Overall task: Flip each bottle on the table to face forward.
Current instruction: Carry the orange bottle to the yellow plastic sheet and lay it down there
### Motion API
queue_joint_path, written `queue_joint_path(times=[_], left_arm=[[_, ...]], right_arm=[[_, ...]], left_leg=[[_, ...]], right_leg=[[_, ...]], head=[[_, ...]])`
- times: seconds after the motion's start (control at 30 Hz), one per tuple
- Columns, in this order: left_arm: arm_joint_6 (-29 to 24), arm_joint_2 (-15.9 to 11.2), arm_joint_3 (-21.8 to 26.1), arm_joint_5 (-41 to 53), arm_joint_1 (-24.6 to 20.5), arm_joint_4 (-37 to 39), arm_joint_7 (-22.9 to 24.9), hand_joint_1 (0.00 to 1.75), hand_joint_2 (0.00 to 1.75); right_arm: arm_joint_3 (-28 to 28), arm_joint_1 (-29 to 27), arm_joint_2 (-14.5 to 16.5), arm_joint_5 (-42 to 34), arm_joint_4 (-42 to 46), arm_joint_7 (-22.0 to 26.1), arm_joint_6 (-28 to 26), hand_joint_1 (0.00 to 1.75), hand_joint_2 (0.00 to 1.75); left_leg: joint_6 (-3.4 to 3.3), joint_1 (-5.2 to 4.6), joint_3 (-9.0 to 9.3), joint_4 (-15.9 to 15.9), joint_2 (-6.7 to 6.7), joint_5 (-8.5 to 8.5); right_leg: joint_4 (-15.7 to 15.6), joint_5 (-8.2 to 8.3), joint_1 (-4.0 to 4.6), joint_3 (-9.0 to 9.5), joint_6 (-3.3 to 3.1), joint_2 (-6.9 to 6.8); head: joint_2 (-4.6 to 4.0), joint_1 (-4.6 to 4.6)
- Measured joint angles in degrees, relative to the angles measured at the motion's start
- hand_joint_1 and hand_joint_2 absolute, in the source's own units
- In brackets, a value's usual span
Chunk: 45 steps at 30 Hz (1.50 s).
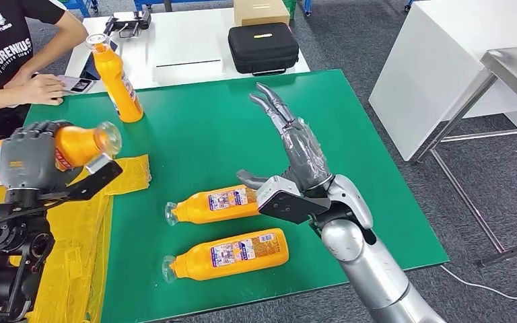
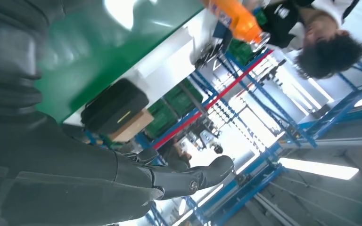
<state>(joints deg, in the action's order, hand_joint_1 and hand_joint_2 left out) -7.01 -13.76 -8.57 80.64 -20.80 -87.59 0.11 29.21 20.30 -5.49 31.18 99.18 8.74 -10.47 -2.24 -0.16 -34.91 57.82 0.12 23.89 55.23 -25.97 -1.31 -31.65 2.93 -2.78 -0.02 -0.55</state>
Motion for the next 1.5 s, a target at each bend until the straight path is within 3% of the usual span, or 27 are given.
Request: queue_joint_path(times=[0.13, 0.27, 0.43, 0.6, 0.73, 0.77, 1.17, 1.3, 1.5], left_arm=[[8.0, -3.4, -5.3, 4.8, -5.1, 10.1, -3.1, 1.75, 1.75], [13.1, -4.5, -10.3, 4.0, -11.3, 21.5, -6.3, 1.75, 1.75], [15.4, -4.5, -15.2, 1.9, -17.1, 34.6, -8.0, 1.75, 1.75], [15.5, -4.5, -17.4, 1.5, -19.2, 41.2, -8.4, 1.75, 1.75], [16.1, -4.3, -18.4, 0.1, -20.4, 44.7, -8.8, 0.04, 1.75], [16.3, -4.1, -18.6, -0.3, -20.8, 45.9, -8.8, 0.00, 1.75], [17.4, -1.4, -20.7, -4.5, -22.7, 54.0, -5.9, 0.00, 1.75], [16.8, -1.3, -20.5, -7.2, -21.9, 53.2, -5.2, 0.00, 1.75], [16.4, -1.1, -18.4, -14.6, -18.5, 47.1, -8.3, 0.00, 1.75]], right_arm=[[-0.2, -0.1, -0.9, 1.8, 0.1, -0.6, -0.8, 0.00, 1.75], [-0.7, -0.6, -1.5, 2.8, 0.1, -1.1, -1.0, 0.00, 1.75], [-0.9, -0.7, -1.9, 3.3, 0.1, -1.2, -1.2, 0.00, 1.75], [-0.9, -0.7, -2.0, 3.3, 0.1, -1.2, -1.2, 0.00, 1.75], [-0.9, -0.7, -2.1, 3.8, 0.1, -1.9, -0.9, 0.00, 1.75], [-0.9, -0.7, -2.2, 4.3, 0.1, -2.4, -0.6, 0.00, 1.75], [0.2, 1.7, -3.7, 12.4, -2.4, -8.0, 8.0, 0.00, 1.75], [1.1, 3.0, -3.9, 14.5, -4.1, -8.4, 10.5, 0.00, 1.75], [2.6, 4.3, -4.1, 17.6, -6.5, -9.5, 13.0, 0.00, 1.75]], left_leg=[[0.07, 0.03, -0.01, 0.0, 0.00, -0.08], [0.07, 0.03, -0.03, 0.0, -0.01, -0.09], [0.07, 0.02, -0.06, 0.0, 0.01, -0.09], [0.07, 0.03, -0.08, 0.0, 0.03, -0.09], [0.07, 0.04, -0.09, 0.0, 0.03, -0.09], [0.07, 0.04, -0.09, 0.0, 0.03, -0.09], [0.08, 0.02, -0.06, 0.0, -0.02, -0.10], [0.10, 0.03, -0.04, 0.0, -0.03, -0.11], [0.09, 0.03, -0.07, 0.0, -0.06, -0.12]], right_leg=[[0.0, 0.03, 0.03, -0.01, -0.01, 0.01], [0.0, 0.04, 0.02, 0.01, 0.01, 0.01], [0.0, 0.05, 0.02, -0.01, 0.01, 0.10], [0.0, 0.04, 0.03, -0.05, 0.01, 0.09], [0.0, 0.04, 0.04, -0.05, 0.01, 0.09], [0.0, 0.04, 0.03, -0.05, 0.01, 0.09], [0.0, 0.05, 0.03, 0.06, 0.01, 0.02], [0.0, 0.05, 0.03, 0.08, 0.01, 0.00], [0.1, 0.05, 0.02, 0.07, 0.01, -0.03]], head=[[0.00, 0.01], [0.00, 0.01], [0.00, 0.02], [0.00, 0.01], [0.00, 0.01], [0.00, 0.02], [0.01, 0.01], [0.00, -0.01], [0.01, 0.02]])
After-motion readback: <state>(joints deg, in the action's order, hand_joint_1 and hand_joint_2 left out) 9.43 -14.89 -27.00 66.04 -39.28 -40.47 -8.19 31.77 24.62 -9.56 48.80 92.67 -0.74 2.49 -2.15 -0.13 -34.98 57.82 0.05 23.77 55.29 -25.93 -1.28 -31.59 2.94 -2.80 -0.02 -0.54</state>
